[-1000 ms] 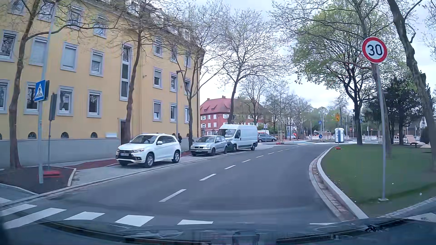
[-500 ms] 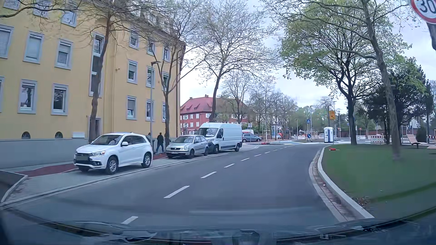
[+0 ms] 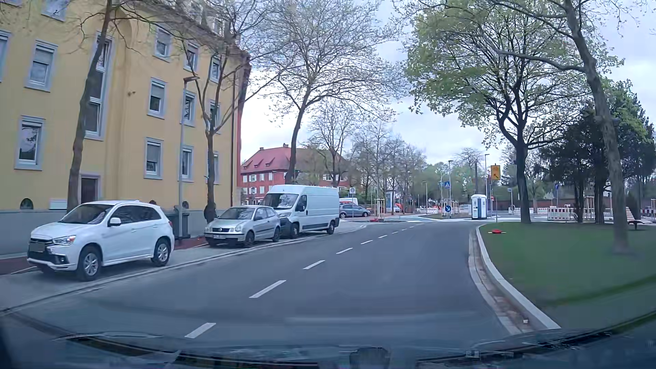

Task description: Follow the waypoints while adhering to traffic rules and regulations

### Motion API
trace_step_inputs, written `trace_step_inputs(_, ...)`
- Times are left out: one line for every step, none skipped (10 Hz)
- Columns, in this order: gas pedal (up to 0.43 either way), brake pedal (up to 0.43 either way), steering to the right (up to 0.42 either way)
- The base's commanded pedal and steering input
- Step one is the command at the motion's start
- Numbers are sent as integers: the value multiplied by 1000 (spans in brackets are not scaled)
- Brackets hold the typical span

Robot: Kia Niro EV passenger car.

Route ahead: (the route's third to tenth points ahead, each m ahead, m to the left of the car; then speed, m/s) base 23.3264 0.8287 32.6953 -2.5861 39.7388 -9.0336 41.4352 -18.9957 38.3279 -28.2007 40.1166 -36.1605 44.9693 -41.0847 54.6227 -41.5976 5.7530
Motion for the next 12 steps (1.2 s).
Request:
trace_step_inputs(189,0,106)
trace_step_inputs(189,0,110)
trace_step_inputs(189,0,113)
trace_step_inputs(189,0,113)
trace_step_inputs(189,0,113)
trace_step_inputs(189,0,112)
trace_step_inputs(189,0,111)
trace_step_inputs(189,0,108)
trace_step_inputs(189,0,103)
trace_step_inputs(177,0,98)
trace_step_inputs(177,0,93)
trace_step_inputs(177,0,87)
